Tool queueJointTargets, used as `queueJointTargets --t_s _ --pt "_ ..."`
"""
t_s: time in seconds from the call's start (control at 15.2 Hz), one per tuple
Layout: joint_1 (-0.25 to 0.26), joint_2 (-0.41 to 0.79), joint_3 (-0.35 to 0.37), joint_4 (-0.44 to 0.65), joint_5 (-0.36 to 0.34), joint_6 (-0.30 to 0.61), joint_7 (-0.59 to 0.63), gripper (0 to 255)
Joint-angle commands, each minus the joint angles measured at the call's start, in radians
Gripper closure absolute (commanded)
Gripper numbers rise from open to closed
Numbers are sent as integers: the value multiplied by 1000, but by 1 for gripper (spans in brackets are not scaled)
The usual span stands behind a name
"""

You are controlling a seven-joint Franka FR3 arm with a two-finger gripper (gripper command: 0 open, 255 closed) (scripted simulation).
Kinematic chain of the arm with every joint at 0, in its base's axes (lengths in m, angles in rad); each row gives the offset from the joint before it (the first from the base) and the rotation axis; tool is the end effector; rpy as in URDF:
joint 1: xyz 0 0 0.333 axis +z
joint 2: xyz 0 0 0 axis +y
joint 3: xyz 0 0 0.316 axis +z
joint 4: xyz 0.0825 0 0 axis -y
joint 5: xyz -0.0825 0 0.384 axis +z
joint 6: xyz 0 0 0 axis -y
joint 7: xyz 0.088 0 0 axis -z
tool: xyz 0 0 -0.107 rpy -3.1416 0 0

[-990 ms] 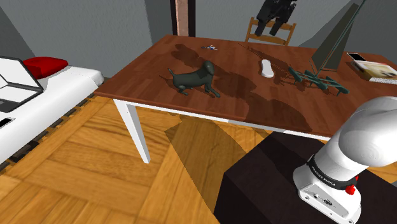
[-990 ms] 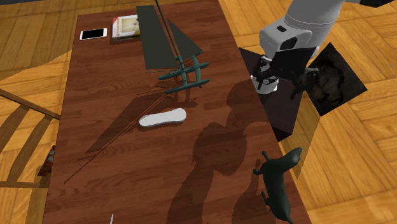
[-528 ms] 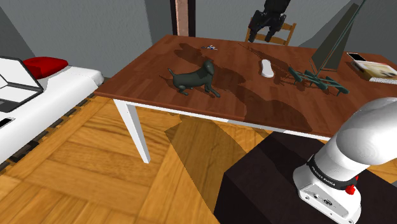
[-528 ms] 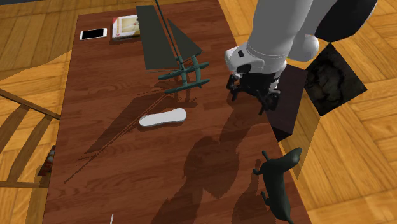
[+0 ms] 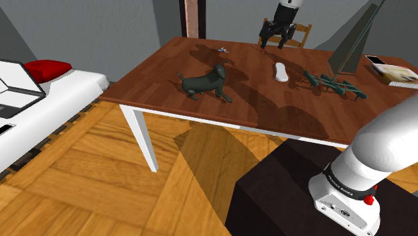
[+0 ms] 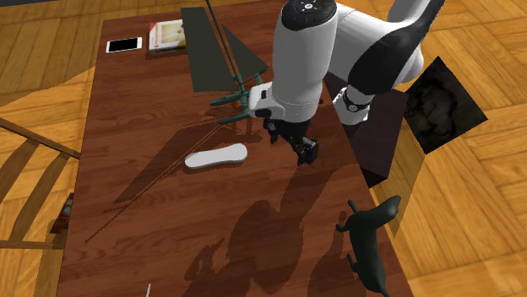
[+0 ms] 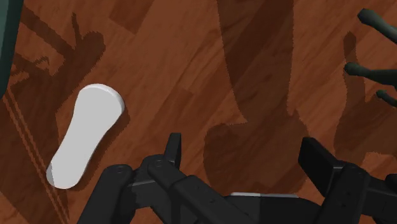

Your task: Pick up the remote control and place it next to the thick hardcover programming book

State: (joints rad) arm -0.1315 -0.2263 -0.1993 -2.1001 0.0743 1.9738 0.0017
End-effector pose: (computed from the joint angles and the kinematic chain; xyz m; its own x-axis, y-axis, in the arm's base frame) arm 0.4723 -0.1635 0.5240 0.9315 -0.3517 0.0929 -0.3408 -0.9331 -0.1151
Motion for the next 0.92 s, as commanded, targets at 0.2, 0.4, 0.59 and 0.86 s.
queueJointTargets --t_s 0.2,0.4,0.59,0.86 --pt "-35 140 -40 65 6 48 26 0" --pt "-58 228 -65 117 17 66 36 0" --pt "-84 316 -88 174 32 80 45 0" --pt "-122 434 -117 256 56 89 57 0"
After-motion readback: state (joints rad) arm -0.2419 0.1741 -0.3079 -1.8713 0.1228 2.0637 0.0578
